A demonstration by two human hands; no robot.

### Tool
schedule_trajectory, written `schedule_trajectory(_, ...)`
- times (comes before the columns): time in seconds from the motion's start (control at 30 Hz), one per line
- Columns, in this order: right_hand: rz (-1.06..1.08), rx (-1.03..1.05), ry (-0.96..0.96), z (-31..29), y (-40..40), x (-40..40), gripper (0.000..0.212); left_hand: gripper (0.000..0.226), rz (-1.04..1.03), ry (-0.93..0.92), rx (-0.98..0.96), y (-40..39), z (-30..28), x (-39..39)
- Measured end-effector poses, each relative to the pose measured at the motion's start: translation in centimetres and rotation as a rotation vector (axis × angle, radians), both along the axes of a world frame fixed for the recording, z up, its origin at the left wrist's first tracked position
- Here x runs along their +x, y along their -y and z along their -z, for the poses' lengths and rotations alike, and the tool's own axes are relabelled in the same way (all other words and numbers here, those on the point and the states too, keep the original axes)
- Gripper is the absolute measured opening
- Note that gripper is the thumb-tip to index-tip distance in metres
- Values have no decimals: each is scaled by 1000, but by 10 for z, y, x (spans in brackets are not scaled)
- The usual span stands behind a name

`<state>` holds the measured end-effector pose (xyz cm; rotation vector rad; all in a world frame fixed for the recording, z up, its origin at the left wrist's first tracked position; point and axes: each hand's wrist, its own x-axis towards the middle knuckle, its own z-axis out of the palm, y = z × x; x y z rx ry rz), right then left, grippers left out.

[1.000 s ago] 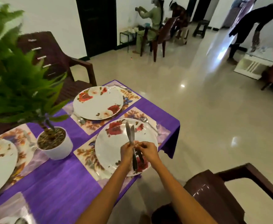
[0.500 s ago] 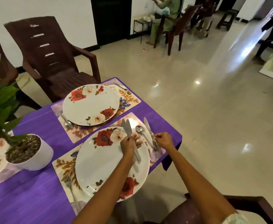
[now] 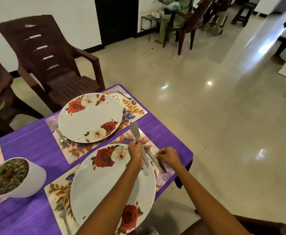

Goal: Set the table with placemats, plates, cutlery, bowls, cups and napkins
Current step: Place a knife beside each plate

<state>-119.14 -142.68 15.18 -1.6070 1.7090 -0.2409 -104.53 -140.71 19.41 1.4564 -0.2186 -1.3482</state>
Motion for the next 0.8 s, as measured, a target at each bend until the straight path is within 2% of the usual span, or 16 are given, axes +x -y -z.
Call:
schedule_trajectory(0.13, 31, 12, 55, -4, 3, -2, 12, 19, 49, 4, -20, 17, 4, -16)
schedule_trajectory(0.37, 375, -142, 462, -39, 54, -38, 17, 20, 163, -3, -7, 76, -1, -58)
schedule_trajectory(0.43, 315, -131, 508, -50, 78, -52, 19, 23, 176, -44, -36, 99, -1, -79)
schedule_trajectory(0.6, 32, 52, 558, -44, 158, -102, 26, 25, 131, -99, -59, 166, -4, -146)
schedule_trajectory(0.7, -5, 113, 626, -35, 207, -149, 19, 25, 87, -83, -17, 211, 12, -191)
schedule_trajectory(0.8, 31, 122, 600, -27, 234, -183, 21, 25, 98, -64, 12, 242, 21, -228)
